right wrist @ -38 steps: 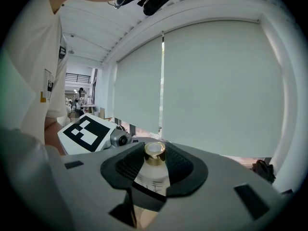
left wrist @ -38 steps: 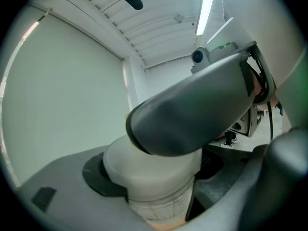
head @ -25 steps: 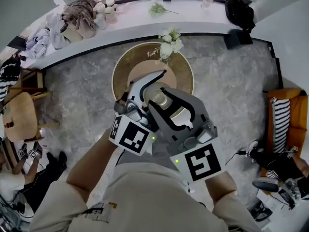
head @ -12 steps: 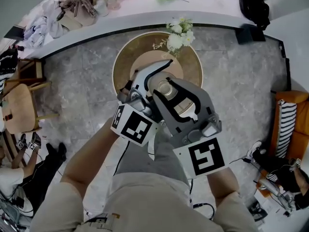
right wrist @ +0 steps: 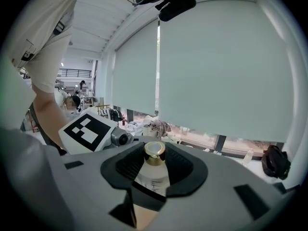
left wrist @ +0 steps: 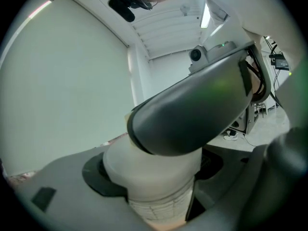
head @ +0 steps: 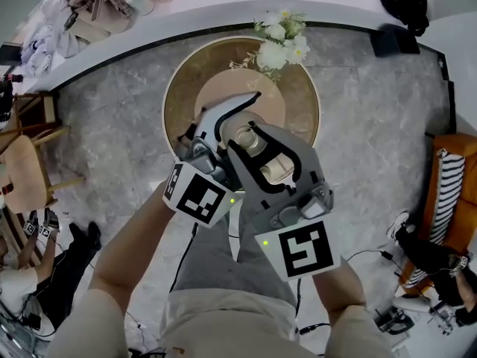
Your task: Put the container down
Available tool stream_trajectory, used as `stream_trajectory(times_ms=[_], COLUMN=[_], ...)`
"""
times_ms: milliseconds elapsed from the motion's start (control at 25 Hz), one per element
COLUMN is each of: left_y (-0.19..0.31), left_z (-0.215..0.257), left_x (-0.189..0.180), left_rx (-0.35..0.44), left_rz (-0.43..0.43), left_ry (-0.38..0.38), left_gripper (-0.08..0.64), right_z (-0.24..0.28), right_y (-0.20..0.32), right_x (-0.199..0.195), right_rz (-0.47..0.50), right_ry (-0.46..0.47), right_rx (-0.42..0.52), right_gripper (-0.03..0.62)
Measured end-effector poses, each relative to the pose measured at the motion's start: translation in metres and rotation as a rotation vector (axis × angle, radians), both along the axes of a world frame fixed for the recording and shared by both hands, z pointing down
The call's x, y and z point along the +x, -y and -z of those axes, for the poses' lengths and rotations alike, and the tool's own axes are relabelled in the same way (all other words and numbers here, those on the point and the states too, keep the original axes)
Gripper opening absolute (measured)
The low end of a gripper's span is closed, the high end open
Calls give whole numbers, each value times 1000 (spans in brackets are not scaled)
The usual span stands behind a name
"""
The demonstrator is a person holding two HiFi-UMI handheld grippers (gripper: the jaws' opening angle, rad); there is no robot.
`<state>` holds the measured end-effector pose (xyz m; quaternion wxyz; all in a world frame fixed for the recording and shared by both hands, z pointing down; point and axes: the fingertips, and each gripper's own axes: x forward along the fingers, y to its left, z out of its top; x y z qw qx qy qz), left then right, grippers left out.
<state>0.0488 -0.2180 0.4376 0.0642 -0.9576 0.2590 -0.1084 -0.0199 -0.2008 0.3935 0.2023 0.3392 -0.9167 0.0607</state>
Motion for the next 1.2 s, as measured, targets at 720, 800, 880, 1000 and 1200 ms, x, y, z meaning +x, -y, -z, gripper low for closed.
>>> stream_trajectory(times_ms=[720,800,880,1000,1200], left_y=[25,28,31,35,38], left_z=[-148,-164,-181,-209,-250], left_x=[10,12,11,10,12], left_rx=[-11,-12,-10,-26,-63], left_rz=[-40,-44,-38,-30,-46], left_ry=[1,-6,-11,-18,-7], left_gripper=[364,365,365,364,365], right_z=[-147,-163,-180,-207,-246], right_y=[30,33,36,41,48], right_x=[8,9,8,7,7], right_rz=[7,1,-7,-7,-24], right_ry=[-71,-79,-90,-106,-117], right_rx=[-48,-52,-56,-65,-103], right_gripper=[133,133,133,132,132])
